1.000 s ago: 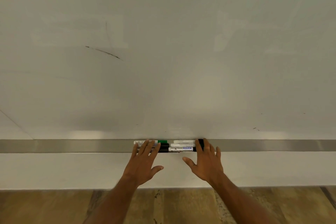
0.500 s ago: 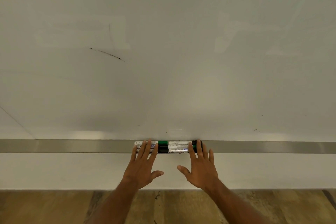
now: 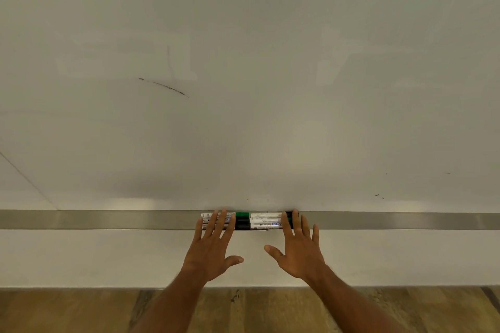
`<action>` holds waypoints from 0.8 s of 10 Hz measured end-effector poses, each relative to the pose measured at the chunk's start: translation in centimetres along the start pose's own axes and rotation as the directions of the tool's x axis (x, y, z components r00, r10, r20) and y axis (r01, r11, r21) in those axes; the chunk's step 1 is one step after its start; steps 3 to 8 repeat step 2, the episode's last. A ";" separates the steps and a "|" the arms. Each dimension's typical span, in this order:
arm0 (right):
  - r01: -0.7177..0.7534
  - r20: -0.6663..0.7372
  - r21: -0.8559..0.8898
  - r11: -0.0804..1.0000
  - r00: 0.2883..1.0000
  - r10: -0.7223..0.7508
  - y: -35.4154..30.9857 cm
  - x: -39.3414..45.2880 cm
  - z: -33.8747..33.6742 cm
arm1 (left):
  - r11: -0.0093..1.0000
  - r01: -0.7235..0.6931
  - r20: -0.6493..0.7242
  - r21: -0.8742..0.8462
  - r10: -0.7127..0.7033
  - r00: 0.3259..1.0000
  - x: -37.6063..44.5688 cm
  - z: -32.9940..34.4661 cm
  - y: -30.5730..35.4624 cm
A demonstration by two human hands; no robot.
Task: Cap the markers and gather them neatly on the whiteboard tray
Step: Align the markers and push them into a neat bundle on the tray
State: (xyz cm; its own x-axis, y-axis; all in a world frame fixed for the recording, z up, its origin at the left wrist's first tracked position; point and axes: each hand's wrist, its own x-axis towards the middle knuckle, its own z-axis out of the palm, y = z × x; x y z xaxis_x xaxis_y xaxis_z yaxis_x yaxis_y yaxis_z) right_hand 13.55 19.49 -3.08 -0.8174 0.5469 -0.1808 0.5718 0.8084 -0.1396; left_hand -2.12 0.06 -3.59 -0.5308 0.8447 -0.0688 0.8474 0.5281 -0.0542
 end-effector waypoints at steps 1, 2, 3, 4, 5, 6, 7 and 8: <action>-0.015 -0.022 0.060 0.998 1.000 0.016 0.4 -0.5 -0.7 | 1.000 -0.018 -0.096 -0.006 0.017 0.995 -0.2 -0.4 0.4; 0.001 -0.111 0.180 0.984 0.994 0.020 0.9 -1.6 -1.9 | 0.999 -0.012 -0.148 -0.048 0.005 0.989 -0.4 -1.2 1.4; 0.001 -0.111 0.180 0.984 0.994 0.020 0.9 -1.6 -1.9 | 0.999 -0.012 -0.148 -0.048 0.005 0.989 -0.4 -1.2 1.4; 0.001 -0.111 0.180 0.984 0.994 0.020 0.9 -1.6 -1.9 | 0.999 -0.012 -0.148 -0.048 0.005 0.989 -0.4 -1.2 1.4; 0.001 -0.111 0.180 0.984 0.994 0.020 0.9 -1.6 -1.9 | 0.999 -0.012 -0.148 -0.048 0.005 0.989 -0.4 -1.2 1.4; 0.001 -0.111 0.180 0.984 0.994 0.020 0.9 -1.6 -1.9 | 0.999 -0.012 -0.148 -0.048 0.005 0.989 -0.4 -1.2 1.4; 0.001 -0.111 0.180 0.984 0.994 0.020 0.9 -1.6 -1.9 | 0.999 -0.012 -0.148 -0.048 0.005 0.989 -0.4 -1.2 1.4; 0.001 -0.111 0.180 0.984 0.994 0.020 0.9 -1.6 -1.9 | 0.999 -0.012 -0.148 -0.048 0.005 0.989 -0.4 -1.2 1.4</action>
